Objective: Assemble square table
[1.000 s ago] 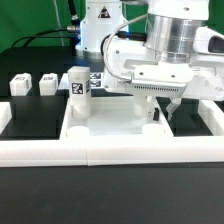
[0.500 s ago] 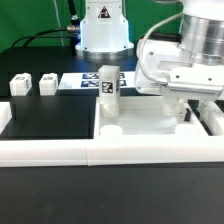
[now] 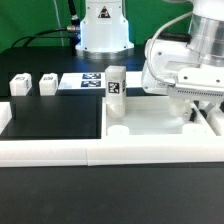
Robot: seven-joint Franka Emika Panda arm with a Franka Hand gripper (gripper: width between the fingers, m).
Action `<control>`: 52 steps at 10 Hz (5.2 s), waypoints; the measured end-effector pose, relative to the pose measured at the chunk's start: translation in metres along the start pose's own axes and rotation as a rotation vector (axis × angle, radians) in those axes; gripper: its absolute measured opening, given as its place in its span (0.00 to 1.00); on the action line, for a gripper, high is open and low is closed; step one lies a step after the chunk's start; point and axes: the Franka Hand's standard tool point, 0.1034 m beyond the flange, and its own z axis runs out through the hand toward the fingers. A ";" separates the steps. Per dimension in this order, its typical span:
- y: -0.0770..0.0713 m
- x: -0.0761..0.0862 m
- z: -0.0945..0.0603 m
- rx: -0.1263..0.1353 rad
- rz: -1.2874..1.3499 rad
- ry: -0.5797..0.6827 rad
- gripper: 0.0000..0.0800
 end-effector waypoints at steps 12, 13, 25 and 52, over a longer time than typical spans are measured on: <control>-0.030 -0.008 -0.019 0.058 0.068 -0.001 0.81; -0.042 -0.011 -0.052 0.088 0.110 -0.024 0.81; -0.258 0.035 -0.048 0.142 0.793 -0.028 0.81; -0.283 0.114 0.004 0.234 2.552 0.054 0.81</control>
Offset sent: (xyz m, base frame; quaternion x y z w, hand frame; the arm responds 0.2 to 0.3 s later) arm 0.0000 0.0000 0.0000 0.0000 0.0000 0.0000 1.0000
